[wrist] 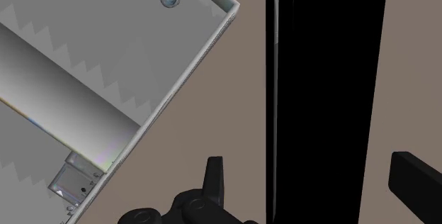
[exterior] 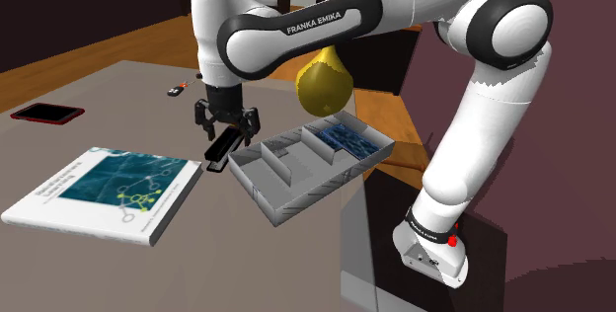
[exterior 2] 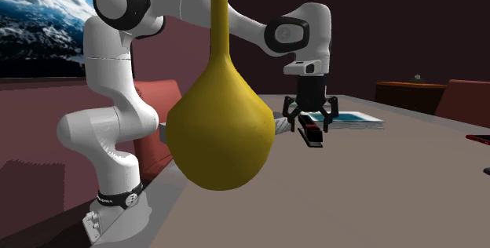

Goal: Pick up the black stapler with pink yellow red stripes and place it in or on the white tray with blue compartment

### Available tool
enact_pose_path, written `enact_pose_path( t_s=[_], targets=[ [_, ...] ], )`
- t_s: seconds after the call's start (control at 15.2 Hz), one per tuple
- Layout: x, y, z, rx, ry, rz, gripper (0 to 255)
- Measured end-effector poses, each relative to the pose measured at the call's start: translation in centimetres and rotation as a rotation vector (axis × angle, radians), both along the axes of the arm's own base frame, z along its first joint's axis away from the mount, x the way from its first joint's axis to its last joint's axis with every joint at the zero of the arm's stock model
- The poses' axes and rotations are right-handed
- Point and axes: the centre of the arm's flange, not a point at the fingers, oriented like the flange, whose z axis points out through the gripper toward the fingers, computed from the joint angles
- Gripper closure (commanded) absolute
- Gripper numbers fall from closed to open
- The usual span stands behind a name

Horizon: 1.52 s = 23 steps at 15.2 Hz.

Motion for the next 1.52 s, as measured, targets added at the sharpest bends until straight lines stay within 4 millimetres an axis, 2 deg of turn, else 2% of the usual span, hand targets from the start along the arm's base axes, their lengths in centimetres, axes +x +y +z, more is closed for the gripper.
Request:
enact_pose_path(
  t_s=[0.13,0.2,0.86,1.52],
  targets=[
    [0.0,0.0,0.0,0.0,0.0,0.0,0],
    [0.0,0.0,0.0,0.0,0.0,0.0,255],
    [0.0,0.0,0.0,0.0,0.0,0.0,255],
    [0.1,-0.1,4.8,0.0,0.0,0.0,255]
  ],
)
